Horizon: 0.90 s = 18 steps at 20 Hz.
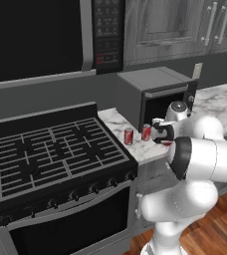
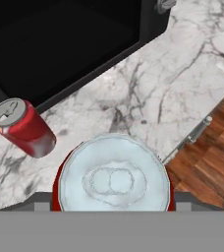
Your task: Four empty soda cans are scattered around the kitchen. Gather all the cans and cluster them next to the stove for recycling.
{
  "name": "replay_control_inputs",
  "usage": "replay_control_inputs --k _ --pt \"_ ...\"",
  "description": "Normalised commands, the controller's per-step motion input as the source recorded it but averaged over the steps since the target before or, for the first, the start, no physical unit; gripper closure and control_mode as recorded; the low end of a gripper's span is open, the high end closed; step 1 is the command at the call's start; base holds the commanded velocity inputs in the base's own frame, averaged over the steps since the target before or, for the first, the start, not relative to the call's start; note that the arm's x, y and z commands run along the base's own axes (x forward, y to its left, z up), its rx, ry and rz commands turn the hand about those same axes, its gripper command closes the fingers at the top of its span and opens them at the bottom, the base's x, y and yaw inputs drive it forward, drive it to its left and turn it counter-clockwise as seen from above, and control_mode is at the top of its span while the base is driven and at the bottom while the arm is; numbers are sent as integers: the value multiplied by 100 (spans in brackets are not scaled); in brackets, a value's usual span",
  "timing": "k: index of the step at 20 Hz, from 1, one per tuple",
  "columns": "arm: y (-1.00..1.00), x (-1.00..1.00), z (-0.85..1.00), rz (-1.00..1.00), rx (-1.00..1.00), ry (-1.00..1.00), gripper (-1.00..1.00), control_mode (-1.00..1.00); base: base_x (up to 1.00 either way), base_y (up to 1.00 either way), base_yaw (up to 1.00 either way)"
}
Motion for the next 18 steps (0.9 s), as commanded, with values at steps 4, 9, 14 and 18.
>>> replay_control_inputs --k 4,9,14,18 --pt "24 -12 0 -2 7 -9 100 -100 0 0 0" --pt "27 -1 0 -1 1 -13 100 -100 0 0 0" --pt "29 0 2 -2 0 -3 100 -100 0 0 0" --pt "29 -1 5 -3 0 0 100 -100 0 0 0"
